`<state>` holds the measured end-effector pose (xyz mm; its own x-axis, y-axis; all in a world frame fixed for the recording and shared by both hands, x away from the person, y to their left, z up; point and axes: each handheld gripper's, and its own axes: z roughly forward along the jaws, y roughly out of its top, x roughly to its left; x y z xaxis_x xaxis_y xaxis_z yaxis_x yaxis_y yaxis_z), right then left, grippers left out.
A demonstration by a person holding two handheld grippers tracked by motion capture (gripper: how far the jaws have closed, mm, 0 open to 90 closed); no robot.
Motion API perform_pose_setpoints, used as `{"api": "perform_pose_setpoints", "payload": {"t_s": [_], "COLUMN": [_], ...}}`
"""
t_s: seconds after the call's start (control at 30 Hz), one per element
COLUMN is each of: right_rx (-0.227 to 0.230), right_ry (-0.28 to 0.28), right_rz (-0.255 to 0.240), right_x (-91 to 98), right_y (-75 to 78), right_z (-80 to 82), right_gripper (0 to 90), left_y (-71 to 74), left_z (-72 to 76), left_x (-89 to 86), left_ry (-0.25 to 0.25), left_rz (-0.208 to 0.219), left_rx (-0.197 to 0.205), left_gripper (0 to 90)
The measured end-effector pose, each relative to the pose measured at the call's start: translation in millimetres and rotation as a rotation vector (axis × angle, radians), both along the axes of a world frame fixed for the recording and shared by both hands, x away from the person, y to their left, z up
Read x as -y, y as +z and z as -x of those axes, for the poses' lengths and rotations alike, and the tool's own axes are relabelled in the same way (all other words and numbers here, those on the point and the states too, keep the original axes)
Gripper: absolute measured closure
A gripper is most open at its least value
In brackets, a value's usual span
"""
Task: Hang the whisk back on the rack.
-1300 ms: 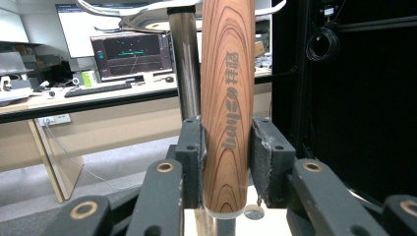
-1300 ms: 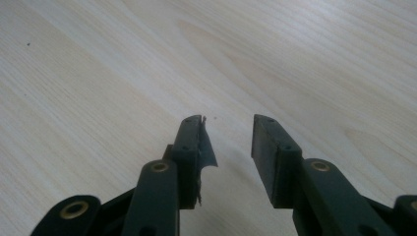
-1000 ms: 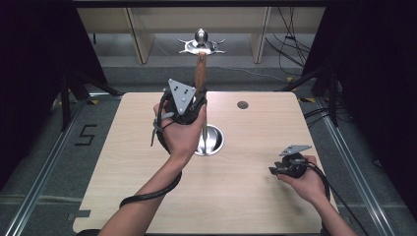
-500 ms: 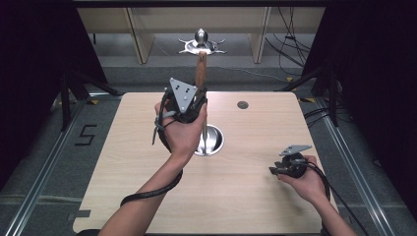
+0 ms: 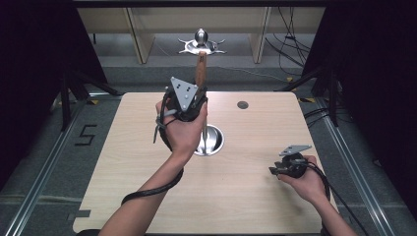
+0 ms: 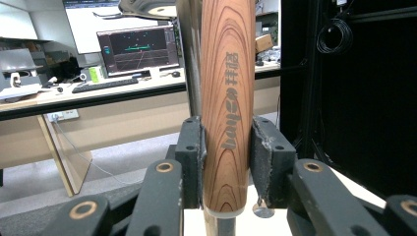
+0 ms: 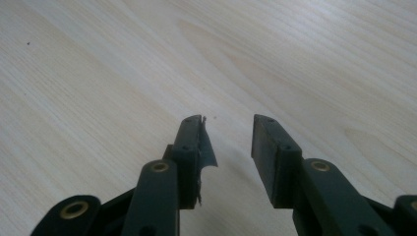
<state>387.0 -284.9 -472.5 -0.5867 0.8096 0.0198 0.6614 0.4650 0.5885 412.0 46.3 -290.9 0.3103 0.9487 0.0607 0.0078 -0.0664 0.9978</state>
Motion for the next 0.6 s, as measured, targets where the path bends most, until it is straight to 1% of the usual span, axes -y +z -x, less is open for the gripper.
{"api": "perform_pose_setpoints", "payload": {"t_s": [0.03,0.1,0.17,0.23,0.3,0.33,0.37,0.4,0.43,0.47,0.57,0.6], "right_rx": [0.015,0.011,0.017,0.015,0.001,0.015,0.015,0.0,0.0,0.01,0.019,-0.001], "right_ry": [-0.005,-0.004,-0.004,-0.003,0.001,0.014,0.014,0.002,0.001,-0.002,-0.004,0.0], "right_rz": [-0.015,-0.01,-0.016,-0.014,-0.001,0.009,0.009,0.0,0.0,-0.009,-0.017,0.0], "right_x": [-0.7,-0.5,-0.6,-0.6,-0.1,0.7,0.7,-0.1,0.0,-0.5,-0.7,0.0], "right_y": [-1.8,-1.4,-2.0,-1.7,0.0,-1.0,-1.0,0.0,0.1,-1.2,-2.2,0.0], "right_z": [-0.2,-0.1,-0.2,-0.2,0.1,-0.6,-0.6,0.1,0.1,0.1,-0.3,0.0], "right_gripper": [65.3,65.3,65.3,65.3,65.3,65.3,65.3,65.3,65.3,65.3,65.3,65.3], "left_y": [-0.3,-0.5,-0.8,-1.0,-1.3,-1.8,-1.8,-2.1,-2.4,-2.7,-2.7,-2.9], "left_z": [-0.5,-1.0,-1.7,-2.2,-3.0,-3.9,-3.9,-4.1,-4.6,-5.4,-5.9,-6.4], "left_x": [-0.6,-0.3,-0.1,-0.2,0.1,0.3,0.3,0.0,0.1,0.3,0.1,0.1], "left_ry": [0.002,0.002,0.003,0.003,0.001,0.003,0.003,0.004,0.004,0.003,0.002,0.003], "left_rz": [-0.01,-0.01,-0.01,-0.015,-0.013,-0.013,-0.013,-0.019,-0.019,-0.016,-0.019,-0.02], "left_rx": [-0.002,0.0,0.001,-0.002,-0.001,-0.004,-0.004,-0.007,-0.007,-0.01,-0.013,-0.014], "left_gripper": [67.2,67.2,67.2,67.2,67.1,67.1,67.1,67.1,67.1,67.2,67.1,67.1]}}
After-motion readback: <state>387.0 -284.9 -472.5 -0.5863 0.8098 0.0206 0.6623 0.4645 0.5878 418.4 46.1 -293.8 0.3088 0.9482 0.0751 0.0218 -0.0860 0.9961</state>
